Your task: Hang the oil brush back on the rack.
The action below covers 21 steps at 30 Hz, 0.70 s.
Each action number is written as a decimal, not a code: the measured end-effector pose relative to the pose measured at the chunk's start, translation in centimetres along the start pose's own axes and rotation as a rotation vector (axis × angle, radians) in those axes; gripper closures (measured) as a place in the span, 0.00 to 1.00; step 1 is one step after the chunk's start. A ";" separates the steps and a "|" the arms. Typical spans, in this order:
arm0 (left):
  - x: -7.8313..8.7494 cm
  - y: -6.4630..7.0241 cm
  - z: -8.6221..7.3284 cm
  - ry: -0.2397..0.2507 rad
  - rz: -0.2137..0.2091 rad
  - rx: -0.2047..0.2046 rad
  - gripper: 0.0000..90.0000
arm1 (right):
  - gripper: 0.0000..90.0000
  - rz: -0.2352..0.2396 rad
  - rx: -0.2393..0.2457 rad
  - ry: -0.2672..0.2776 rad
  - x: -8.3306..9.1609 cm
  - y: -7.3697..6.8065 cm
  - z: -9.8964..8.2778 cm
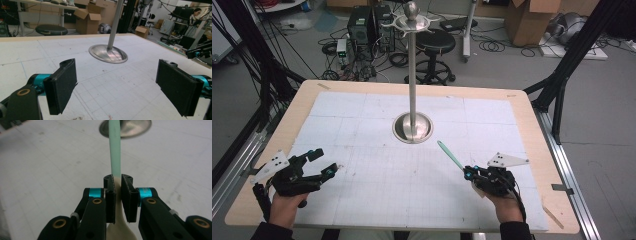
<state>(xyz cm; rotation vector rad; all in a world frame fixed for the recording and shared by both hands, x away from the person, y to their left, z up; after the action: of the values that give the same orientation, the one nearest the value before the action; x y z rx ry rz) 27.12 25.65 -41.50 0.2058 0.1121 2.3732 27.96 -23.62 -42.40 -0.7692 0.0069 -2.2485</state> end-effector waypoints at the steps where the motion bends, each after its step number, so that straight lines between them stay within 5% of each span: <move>1: 0.0 0.1 0.0 0.001 -0.005 0.002 0.20 | 0.91 0.027 0.011 0.023 -0.1 -0.7 0.6; 14: -0.3 1.4 0.9 0.032 -0.082 0.019 0.24 | 0.91 0.197 0.087 0.102 -1.5 -5.6 4.0; 21: -0.7 2.3 1.3 0.047 -0.134 0.022 0.24 | 0.91 0.247 0.114 0.106 -2.9 -7.3 4.4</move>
<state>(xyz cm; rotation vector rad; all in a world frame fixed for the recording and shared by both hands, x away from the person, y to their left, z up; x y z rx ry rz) 26.28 23.51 -40.00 0.1484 0.1698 2.2444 27.08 -15.50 -38.66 -0.5562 0.0232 -2.0330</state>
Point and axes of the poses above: each handheld gripper's, and its own axes: x roughly backward along the jaws, z roughly out of its top, y roughly to its right, the point moved 4 cm from there along -x, roughly forward along the jaws, and after that the axes turned 4 degrees about -x, right-handed, at the moved point
